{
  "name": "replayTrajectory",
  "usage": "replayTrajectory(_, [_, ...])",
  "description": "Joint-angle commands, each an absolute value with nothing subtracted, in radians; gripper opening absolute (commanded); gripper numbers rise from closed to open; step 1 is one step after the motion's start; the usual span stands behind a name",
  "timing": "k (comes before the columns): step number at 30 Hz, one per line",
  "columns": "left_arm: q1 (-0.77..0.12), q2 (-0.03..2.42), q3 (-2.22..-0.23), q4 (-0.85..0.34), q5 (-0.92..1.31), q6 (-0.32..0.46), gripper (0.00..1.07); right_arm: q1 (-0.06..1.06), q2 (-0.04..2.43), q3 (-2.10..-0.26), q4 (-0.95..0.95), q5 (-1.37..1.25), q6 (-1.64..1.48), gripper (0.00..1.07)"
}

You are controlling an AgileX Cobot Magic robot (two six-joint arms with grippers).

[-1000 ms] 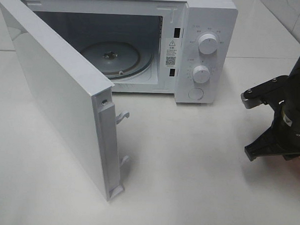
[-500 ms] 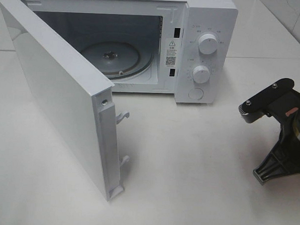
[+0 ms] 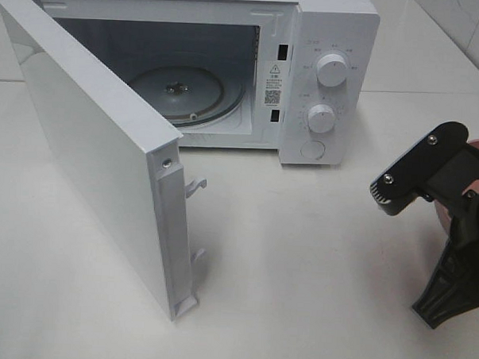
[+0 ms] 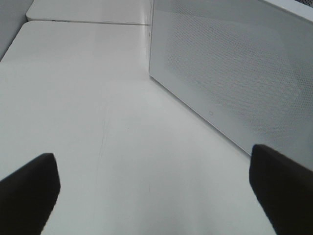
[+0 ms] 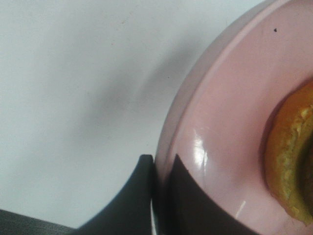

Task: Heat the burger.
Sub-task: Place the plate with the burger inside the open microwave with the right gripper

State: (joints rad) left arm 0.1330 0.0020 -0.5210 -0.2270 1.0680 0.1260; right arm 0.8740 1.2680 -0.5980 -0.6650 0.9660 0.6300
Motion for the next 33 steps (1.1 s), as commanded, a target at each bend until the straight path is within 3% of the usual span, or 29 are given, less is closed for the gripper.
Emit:
replayTrajectory(1, [0.127, 0.002, -0.520, -0.231, 1.072, 0.124, 1.00, 0.923, 1.249, -0.574, -0.714, 1.017, 0.623, 0.00])
replayTrajectory(19, [0.127, 0.002, -0.520, -0.231, 1.072, 0.124, 1.00, 1.205, 1.243, -0.570, -0.711, 1.035, 0.575, 0.00])
replayTrajectory(33, [0.127, 0.002, -0.520, -0.231, 1.072, 0.124, 1.00, 1.214, 1.243, -0.570, -0.720, 1.001, 0.352, 0.00])
